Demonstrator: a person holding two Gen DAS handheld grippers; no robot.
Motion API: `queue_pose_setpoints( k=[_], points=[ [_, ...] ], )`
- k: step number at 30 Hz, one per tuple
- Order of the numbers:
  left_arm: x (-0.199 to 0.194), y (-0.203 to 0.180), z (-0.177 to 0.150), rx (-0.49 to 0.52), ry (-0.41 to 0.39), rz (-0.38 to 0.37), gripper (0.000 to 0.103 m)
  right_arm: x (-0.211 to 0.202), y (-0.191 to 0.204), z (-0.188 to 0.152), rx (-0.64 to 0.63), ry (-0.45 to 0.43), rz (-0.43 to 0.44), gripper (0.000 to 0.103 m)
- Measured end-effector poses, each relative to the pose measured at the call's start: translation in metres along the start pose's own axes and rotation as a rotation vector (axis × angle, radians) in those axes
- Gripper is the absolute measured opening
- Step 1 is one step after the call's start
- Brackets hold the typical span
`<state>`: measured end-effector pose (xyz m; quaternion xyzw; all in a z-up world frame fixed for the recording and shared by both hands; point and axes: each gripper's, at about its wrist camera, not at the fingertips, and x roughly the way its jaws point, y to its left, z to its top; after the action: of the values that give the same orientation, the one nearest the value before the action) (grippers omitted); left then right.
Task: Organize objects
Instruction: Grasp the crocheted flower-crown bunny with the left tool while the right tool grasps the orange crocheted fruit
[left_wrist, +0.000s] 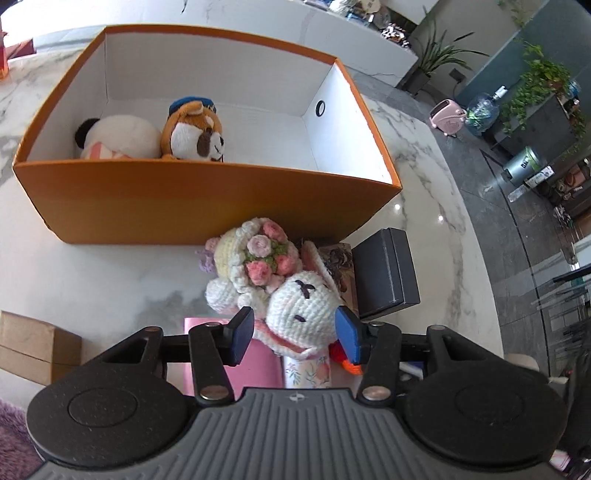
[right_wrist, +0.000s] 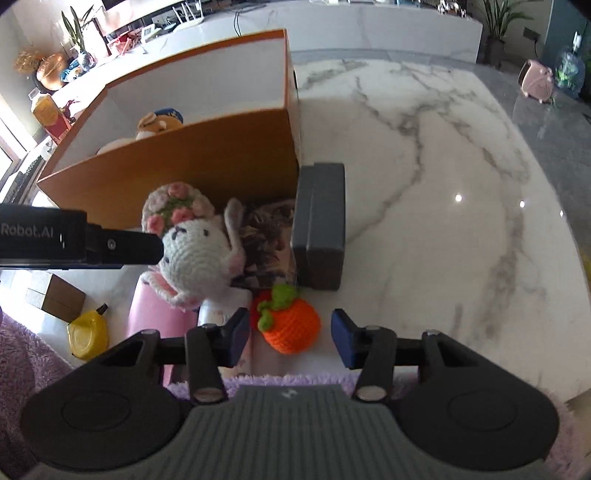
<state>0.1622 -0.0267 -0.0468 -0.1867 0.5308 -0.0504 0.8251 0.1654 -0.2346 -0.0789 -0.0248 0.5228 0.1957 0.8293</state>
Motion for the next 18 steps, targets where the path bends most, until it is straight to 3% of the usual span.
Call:
queue_pose_setpoints(
  k=[3,9,18],
  points=[
    [0.008,-0.003,0.002,-0.039,0.023,0.034,0.062,0.011,-0.004,0.003,0.028,0.026,0.04,0.05],
    [0.024,-0.006,0.008,-0.144,0.052,0.085,0.068,0.032,0.007,0.011,0.002,0.085,-0.028,0.053],
    [0.051,-0.017,0.01,-0.206,0.091,0.137,0.079,0.042,0.006,0.013,0.015,0.121,-0.014,0.055]
  ],
)
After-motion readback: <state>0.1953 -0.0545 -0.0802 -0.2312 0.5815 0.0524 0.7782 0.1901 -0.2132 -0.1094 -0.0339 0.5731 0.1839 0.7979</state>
